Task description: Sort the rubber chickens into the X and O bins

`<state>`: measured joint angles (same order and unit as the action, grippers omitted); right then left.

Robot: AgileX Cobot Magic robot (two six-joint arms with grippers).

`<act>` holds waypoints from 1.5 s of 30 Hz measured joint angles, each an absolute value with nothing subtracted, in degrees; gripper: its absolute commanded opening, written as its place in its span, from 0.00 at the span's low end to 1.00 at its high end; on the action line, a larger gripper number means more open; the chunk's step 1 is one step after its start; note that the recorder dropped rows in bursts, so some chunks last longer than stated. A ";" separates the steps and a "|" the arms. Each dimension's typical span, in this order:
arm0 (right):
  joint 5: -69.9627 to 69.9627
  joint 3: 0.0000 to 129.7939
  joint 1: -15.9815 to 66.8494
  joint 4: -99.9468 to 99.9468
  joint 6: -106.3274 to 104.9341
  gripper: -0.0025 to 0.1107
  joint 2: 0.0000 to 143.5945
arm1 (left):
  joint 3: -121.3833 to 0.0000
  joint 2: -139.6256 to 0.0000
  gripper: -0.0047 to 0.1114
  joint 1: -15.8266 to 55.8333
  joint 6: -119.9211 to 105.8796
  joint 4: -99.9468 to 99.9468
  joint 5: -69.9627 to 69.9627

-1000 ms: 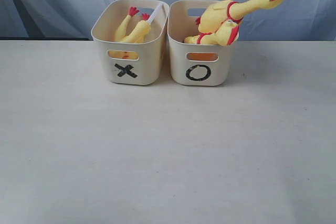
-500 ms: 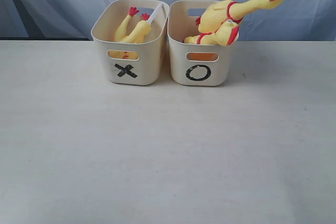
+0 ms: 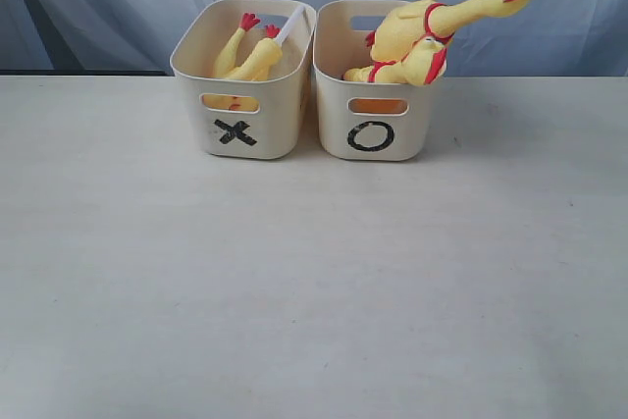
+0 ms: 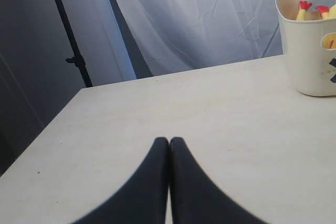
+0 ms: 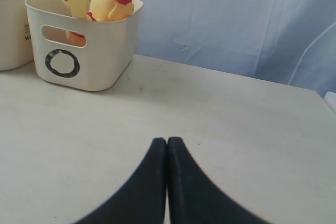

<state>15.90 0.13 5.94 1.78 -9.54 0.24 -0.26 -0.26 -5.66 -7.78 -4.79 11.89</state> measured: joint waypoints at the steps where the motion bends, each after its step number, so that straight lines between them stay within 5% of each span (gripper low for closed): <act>1: 16.18 0.13 5.94 1.78 -9.67 0.01 0.24 | -0.26 -0.26 0.04 -5.66 -7.78 -4.79 12.03; 45: 19.96 0.13 5.94 0.87 0.00 0.01 0.24 | -0.26 -0.26 0.04 -5.66 -3.81 1.60 12.81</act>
<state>19.96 0.13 5.94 0.87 0.00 0.24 -0.26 -0.26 -5.66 -3.81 1.60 12.81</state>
